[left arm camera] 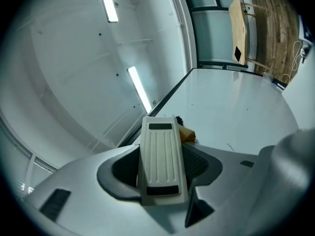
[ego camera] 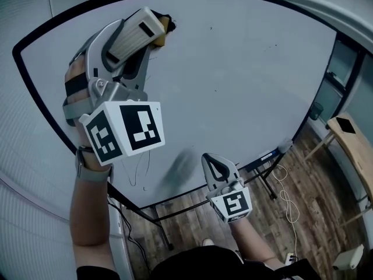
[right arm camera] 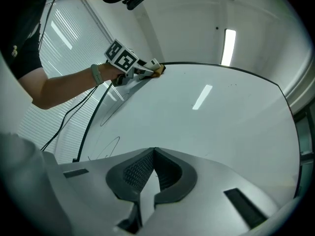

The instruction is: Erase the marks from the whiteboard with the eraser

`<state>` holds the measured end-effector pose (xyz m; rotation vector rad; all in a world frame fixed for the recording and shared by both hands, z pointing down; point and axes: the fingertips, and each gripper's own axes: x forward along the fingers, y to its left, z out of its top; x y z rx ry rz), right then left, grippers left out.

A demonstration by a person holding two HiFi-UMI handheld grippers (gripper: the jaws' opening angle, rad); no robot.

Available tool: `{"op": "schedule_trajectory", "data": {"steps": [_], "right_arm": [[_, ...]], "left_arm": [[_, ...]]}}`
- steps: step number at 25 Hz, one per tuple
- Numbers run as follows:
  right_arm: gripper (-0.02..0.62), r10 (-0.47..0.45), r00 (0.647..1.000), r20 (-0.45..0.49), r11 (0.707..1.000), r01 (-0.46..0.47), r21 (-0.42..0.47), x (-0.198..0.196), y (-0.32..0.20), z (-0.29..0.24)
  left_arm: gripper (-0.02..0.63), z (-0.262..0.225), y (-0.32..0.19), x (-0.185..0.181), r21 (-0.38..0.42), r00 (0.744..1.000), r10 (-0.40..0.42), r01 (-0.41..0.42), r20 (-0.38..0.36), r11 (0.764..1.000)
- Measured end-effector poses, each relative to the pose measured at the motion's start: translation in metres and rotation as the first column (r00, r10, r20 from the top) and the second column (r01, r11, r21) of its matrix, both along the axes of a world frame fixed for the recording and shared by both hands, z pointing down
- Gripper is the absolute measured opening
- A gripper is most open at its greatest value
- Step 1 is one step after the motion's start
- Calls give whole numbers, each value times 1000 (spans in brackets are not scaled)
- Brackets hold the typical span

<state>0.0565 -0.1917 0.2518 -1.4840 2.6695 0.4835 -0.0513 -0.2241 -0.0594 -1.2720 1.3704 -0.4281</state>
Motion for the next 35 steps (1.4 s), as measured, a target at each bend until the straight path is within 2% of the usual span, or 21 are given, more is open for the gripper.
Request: {"op": "schedule_trajectory", "data": {"steps": [6,8,11,18,24,29,35], "right_arm": [[26,-40,999,-21,999,39,-21,-20,2,17],[26,-50,998,-40,998,48,-51,-39,7,34],[28,-105,994,-35,994,104,-37,-75,13,59],[27,-215,976,-22,975,213,-65,-106,15,31],[26,-289,957,-39,955,284,-89,-145,26,46],[26,-311,949,-60,946,302,-121,-156,35,59],[27,-282,956,-83,951,266,-159,-146,37,75]], "left_arm": [[261,31,5,-21,-80,998,14,-18,-58,997],[261,56,12,-41,-102,997,12,-21,-80,995],[262,100,22,-75,-130,994,6,-21,-112,991],[262,130,24,-94,-213,983,-15,-25,-183,977],[262,194,32,-128,-266,971,-62,-1,-231,964],[262,242,37,-144,-297,957,-106,22,-270,955],[262,292,39,-153,-333,943,-154,50,-296,942]]}}
